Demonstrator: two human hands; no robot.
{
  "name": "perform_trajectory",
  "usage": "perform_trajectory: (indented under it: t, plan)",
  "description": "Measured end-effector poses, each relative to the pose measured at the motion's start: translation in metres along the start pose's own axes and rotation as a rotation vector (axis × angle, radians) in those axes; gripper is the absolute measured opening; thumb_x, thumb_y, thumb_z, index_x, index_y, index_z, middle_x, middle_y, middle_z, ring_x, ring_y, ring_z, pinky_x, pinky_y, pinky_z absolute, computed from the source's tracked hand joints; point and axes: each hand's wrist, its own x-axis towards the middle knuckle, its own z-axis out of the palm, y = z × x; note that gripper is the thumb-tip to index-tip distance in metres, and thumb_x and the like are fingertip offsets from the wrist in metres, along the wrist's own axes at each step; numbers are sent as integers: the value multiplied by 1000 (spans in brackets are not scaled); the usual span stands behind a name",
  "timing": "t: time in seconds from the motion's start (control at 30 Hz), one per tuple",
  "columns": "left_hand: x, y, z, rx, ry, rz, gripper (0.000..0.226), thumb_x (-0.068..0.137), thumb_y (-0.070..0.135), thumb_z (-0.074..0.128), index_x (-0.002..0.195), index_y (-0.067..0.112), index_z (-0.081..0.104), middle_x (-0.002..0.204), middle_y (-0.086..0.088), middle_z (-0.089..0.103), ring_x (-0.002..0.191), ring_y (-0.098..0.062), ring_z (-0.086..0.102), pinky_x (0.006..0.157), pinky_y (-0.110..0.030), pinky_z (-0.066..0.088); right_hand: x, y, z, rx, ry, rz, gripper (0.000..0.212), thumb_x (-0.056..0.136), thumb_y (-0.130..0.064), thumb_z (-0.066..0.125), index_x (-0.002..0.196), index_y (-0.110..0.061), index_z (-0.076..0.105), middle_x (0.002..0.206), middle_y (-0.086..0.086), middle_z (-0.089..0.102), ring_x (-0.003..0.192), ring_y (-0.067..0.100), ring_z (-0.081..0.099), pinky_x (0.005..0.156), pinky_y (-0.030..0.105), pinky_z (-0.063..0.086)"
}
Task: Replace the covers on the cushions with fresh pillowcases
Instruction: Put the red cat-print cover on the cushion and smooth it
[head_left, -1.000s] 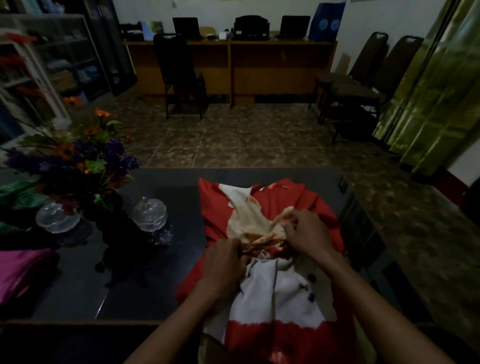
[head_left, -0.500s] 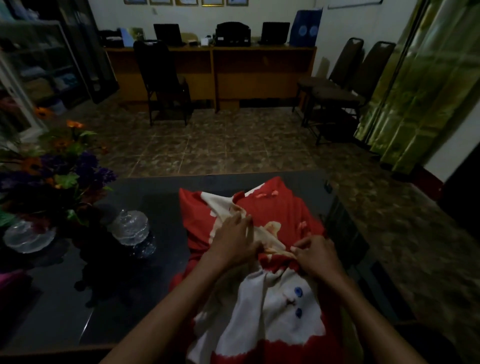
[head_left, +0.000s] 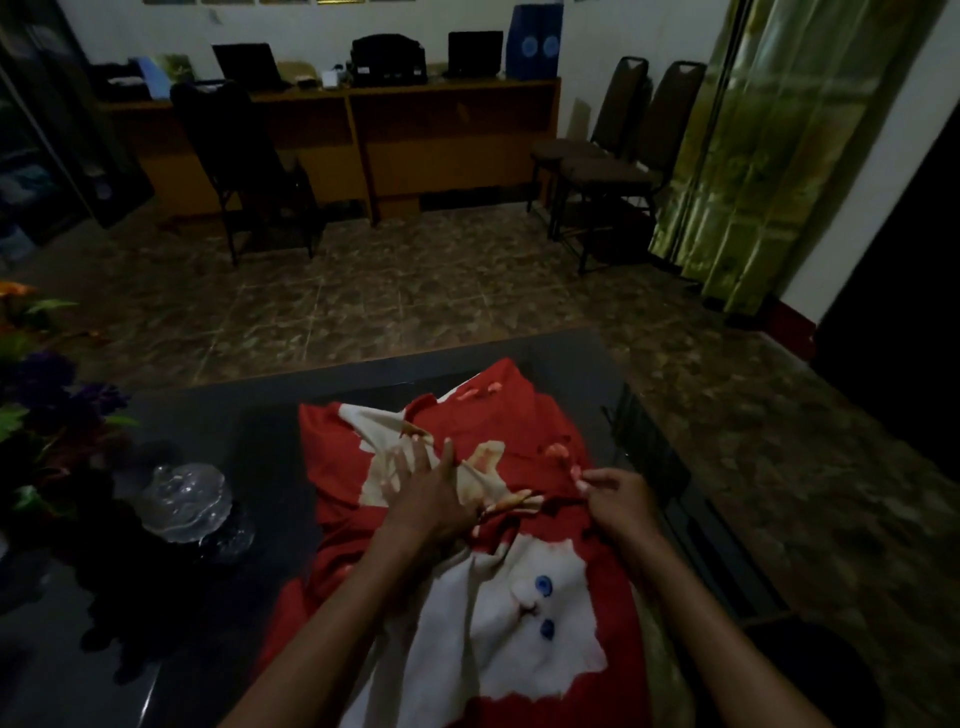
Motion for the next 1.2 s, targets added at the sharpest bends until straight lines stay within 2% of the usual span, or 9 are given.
perform_trajectory:
  t: [0.17, 0.3, 0.5, 0.57, 0.7, 0.8, 0.93, 1.03, 1.2]
  plan:
    - [16, -10, 0, 12, 1, -13, 119, 73, 81, 54, 158, 30, -11, 162, -15, -26, 147, -44, -24, 119, -64, -5, -10, 15, -17, -58, -245, 83, 29, 87, -9, 78, 115, -9, 69, 93, 2, 67, 73, 5, 62, 60, 16, 47]
    - [17, -12, -1, 42, 23, -4, 117, 72, 80, 52, 159, 30, -8, 164, -20, -17, 149, -44, -19, 120, -62, -1, -17, 17, -34, -294, -380, 47, 28, 86, -20, 81, 112, -16, 72, 98, -1, 70, 83, 10, 66, 76, 21, 53]
    - [-6, 6, -3, -15, 126, 15, 112, 77, 78, 58, 160, 28, 1, 165, -13, -16, 150, -44, -12, 119, -65, 8, -8, 13, -36, -163, -87, -72, 31, 92, -7, 67, 123, -9, 68, 111, 10, 72, 86, 12, 61, 72, 19, 44]
    - [-12, 24, -3, 9, 185, 113, 103, 83, 67, 62, 160, 29, 5, 166, -6, -13, 152, -39, -9, 119, -64, 15, -15, 14, -30, -168, -96, -95, 28, 85, -7, 74, 112, -10, 73, 92, 4, 72, 72, 8, 62, 61, 16, 46]
    - [-13, 52, -3, -102, 8, 97, 92, 81, 61, 67, 155, 26, 26, 164, -11, 19, 146, -39, 28, 112, -55, 39, -18, 17, -28, -207, -119, -113, 15, 72, -21, 88, 84, -19, 80, 73, -6, 72, 66, 5, 65, 65, 21, 50]
    - [-9, 53, 11, 47, -48, 39, 93, 74, 71, 64, 151, 32, 29, 165, -14, 10, 150, -44, 8, 115, -64, 26, -14, 21, -41, -195, -192, -101, 9, 80, -19, 82, 88, -23, 80, 70, -15, 69, 64, -1, 65, 56, 16, 50]
    - [-9, 48, 19, 185, 100, 188, 51, 79, 68, 58, 115, 33, 65, 135, -1, 56, 134, -30, 36, 108, -56, 35, -10, 21, -39, -104, -257, -153, 26, 85, -28, 79, 110, -20, 77, 95, -10, 73, 82, -2, 67, 76, 19, 55]
    - [-28, 49, 12, 199, 137, 182, 40, 88, 57, 63, 105, 20, 67, 117, -4, 62, 116, -27, 54, 95, -44, 49, -8, 19, -23, -110, -242, -172, 33, 77, -36, 82, 108, -26, 76, 107, -8, 75, 99, 8, 69, 95, 38, 56]
    - [-48, 54, -8, 370, 126, 109, 42, 91, 51, 60, 106, 13, 67, 118, -10, 65, 112, -28, 59, 93, -41, 49, -13, 13, -7, -117, -103, -259, 16, 86, -16, 72, 91, -29, 80, 94, -12, 76, 93, 8, 69, 90, 37, 58]
